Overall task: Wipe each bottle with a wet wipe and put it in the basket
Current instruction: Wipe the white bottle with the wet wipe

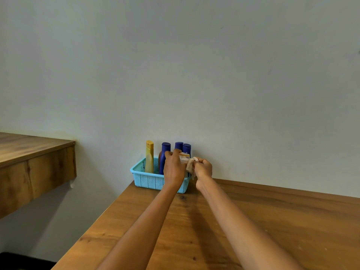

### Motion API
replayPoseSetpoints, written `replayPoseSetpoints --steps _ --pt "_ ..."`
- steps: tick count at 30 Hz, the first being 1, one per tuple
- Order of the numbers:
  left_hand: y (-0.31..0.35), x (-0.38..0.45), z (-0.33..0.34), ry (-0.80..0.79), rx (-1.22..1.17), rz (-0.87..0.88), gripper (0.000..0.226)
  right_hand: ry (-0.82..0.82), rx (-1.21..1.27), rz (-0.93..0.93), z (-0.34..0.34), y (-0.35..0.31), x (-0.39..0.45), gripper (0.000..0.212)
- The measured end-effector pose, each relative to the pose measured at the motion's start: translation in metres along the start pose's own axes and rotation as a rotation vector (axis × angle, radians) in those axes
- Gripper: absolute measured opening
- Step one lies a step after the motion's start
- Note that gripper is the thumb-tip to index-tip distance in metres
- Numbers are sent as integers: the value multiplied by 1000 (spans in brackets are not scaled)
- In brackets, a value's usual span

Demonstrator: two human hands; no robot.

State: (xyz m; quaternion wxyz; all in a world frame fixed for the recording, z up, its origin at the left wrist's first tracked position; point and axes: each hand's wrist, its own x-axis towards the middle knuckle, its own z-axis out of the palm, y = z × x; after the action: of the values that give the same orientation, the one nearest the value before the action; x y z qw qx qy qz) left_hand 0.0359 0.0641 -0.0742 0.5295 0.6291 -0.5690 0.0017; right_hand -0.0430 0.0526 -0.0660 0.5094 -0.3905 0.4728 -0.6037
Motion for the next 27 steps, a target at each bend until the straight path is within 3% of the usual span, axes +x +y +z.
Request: replayPoseSetpoints --steps 17,20,25,27 --pt "-5 -12 -8 70 131 156 42 34 -78 -122 -27 -9 -16 19" --pt "9 -21 -14 71 5 167 39 12 -71 -149 -38 -15 -24 16" --pt "39 -41 -22 -396 -514 -132 28 -5 -26 -194 -55 -25 -39 11" --pt "48 -49 -25 -482 -619 -181 31 25 -27 -196 -63 -26 -46 13"
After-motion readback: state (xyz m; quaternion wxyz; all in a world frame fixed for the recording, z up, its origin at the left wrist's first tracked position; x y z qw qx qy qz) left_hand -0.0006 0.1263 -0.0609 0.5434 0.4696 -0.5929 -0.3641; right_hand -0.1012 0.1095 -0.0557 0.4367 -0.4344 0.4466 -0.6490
